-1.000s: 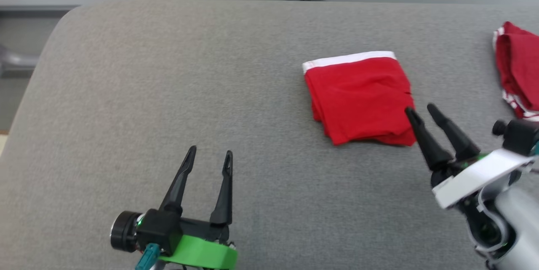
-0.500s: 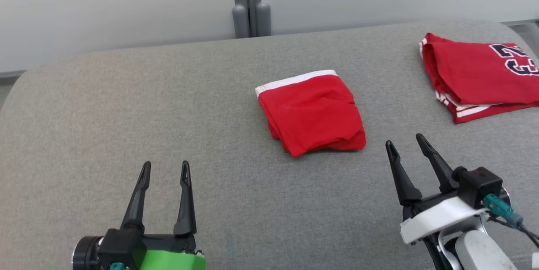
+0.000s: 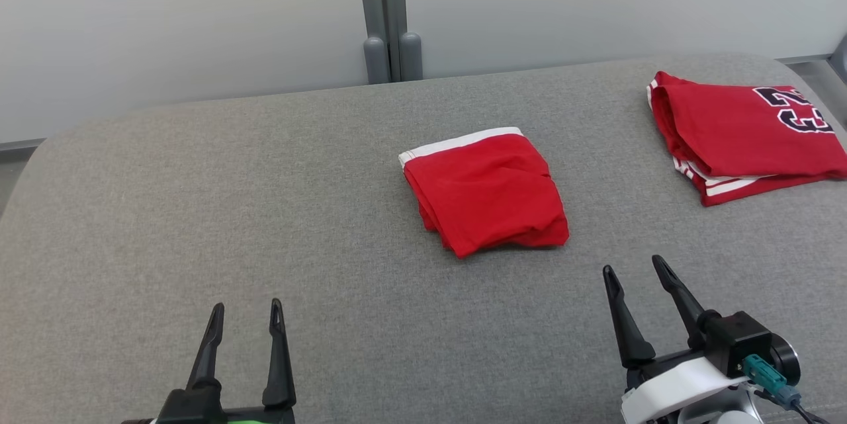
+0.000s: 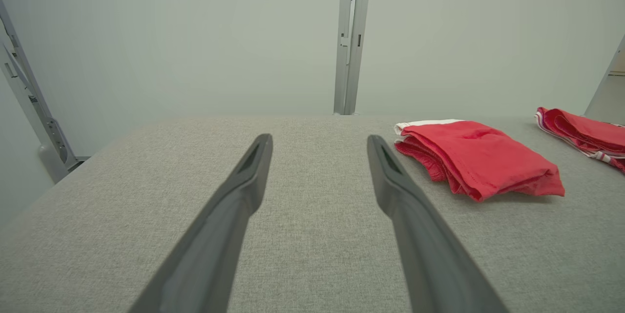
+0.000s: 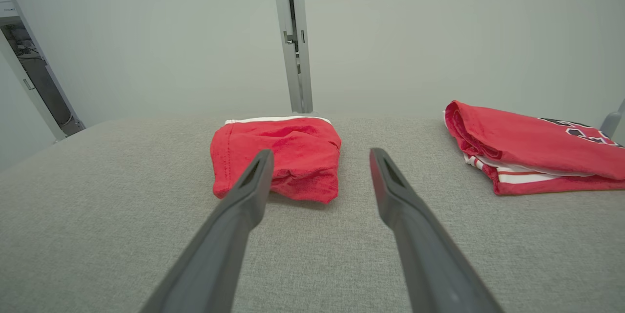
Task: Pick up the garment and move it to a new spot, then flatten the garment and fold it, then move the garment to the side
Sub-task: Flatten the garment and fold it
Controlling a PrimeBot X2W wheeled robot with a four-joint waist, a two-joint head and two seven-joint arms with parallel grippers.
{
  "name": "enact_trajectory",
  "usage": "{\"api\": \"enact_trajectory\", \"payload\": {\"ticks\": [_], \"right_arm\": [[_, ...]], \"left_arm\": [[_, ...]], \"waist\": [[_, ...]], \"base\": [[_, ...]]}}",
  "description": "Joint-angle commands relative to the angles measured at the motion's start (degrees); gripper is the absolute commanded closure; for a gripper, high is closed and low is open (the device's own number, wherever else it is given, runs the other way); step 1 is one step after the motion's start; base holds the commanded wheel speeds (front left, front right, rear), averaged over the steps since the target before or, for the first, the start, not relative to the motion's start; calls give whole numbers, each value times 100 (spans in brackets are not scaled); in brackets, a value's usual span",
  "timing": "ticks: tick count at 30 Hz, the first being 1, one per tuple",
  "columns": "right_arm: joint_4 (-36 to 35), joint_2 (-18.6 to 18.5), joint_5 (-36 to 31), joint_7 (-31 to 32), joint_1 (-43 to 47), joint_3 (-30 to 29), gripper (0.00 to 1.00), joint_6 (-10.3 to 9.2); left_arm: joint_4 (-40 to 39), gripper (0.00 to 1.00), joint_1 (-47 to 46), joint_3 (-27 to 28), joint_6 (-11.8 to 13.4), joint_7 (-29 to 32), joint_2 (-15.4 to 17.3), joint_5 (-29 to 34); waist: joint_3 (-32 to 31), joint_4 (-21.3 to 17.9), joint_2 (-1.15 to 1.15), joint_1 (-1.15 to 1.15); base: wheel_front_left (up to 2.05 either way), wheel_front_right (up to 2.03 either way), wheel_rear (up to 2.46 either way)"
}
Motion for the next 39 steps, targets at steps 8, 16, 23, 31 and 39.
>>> {"api": "enact_trajectory", "payload": {"ticks": [8,16,23,31,39], "right_arm": [[-22,0,-7,-12,2,34,0,-3],[-10,-22,-9,-12,4,63,0,-3],[-4,-34,4,-12,26,65,0,-3],[-6,-28,-4,-13,21,64,0,-3],[12,-42,21,-13,45,99,0,-3]], "left_arm": [[88,0,104,53,28,0,11,-67],[127,0,76,36,77,0,11,-12],[156,0,80,7,78,0,11,-4],[217,0,83,18,15,0,11,-1],[257,0,76,-3,1,0,11,35]], "waist": [[11,76,0,0],[26,130,0,0],[24,168,0,0],[12,185,0,0],[-10,202,0,0]], "base": [[0,0,0],[0,0,0],[0,0,0],[0,0,0],[0,0,0]]}}
